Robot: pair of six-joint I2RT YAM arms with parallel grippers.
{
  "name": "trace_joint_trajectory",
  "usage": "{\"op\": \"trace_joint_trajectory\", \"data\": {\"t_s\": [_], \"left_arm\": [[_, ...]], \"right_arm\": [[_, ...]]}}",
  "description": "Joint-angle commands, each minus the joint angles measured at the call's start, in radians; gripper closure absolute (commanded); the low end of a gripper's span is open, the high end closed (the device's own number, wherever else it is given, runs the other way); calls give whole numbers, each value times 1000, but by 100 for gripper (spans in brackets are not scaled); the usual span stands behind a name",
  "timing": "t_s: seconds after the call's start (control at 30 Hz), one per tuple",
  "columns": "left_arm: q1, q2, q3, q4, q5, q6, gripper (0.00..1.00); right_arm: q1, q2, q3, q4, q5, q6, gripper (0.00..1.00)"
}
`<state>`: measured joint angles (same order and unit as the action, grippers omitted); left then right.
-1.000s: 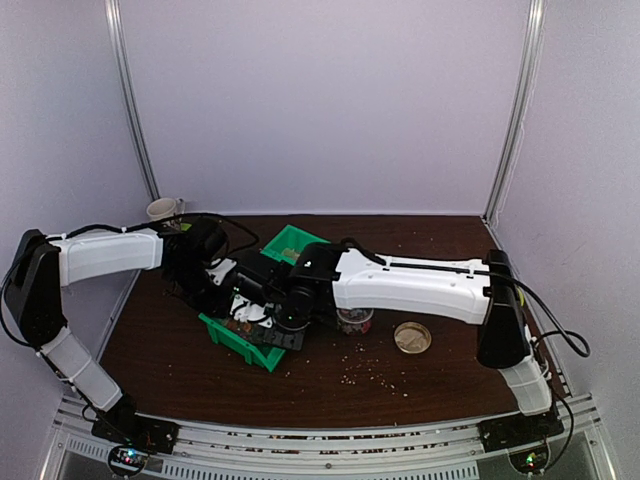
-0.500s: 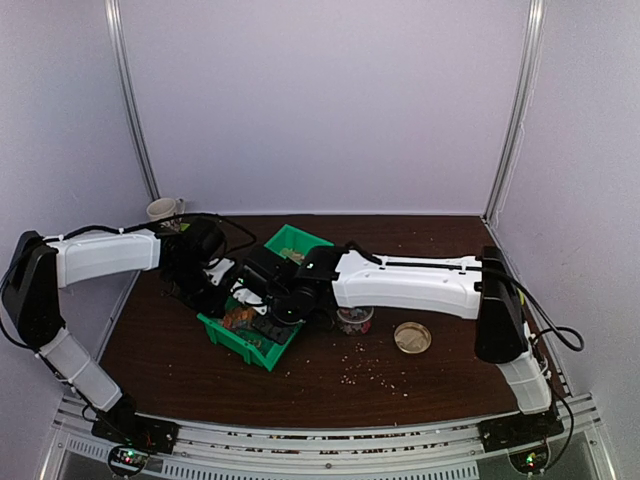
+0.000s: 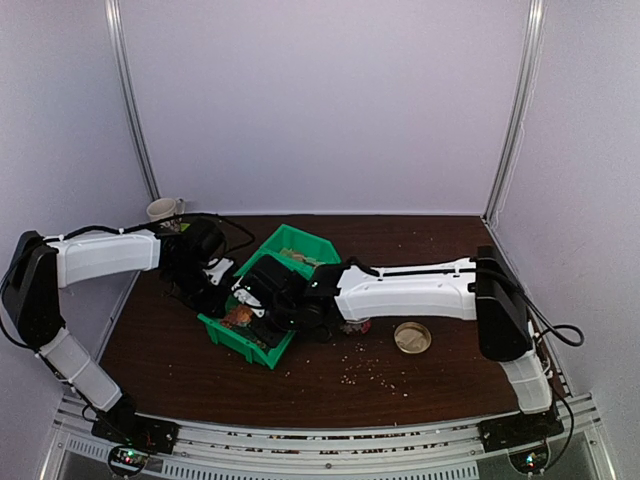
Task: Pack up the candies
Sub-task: Scoop the fake candies from the plate.
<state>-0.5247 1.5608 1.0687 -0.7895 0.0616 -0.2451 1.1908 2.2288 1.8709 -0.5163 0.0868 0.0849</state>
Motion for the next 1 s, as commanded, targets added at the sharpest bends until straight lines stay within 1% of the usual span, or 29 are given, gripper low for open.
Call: {"op": "trace_joint_trajectory", "data": {"t_s": [0.0, 0.27, 0.37, 0.57, 0.87, 0.97], "left_arm": [[-16, -127, 49, 242, 165, 1, 100], [14, -120, 45, 242, 171, -18, 100], [24, -117, 44, 246, 186, -22, 100], [27, -120, 42, 247, 181, -22, 100], [48, -105, 46, 222, 150, -33, 100], [51, -98, 50, 217, 147, -35, 100]], "right_arm": [[-18, 21, -183, 134, 7, -15, 100], [-18, -48, -448, 507, 20, -43, 100], [-18, -67, -520, 641, 37, -51, 100], [-18, -64, -560, 743, 53, -48, 100], [-17, -129, -727, 974, 69, -61, 100], [-17, -139, -749, 1005, 65, -67, 100]]}}
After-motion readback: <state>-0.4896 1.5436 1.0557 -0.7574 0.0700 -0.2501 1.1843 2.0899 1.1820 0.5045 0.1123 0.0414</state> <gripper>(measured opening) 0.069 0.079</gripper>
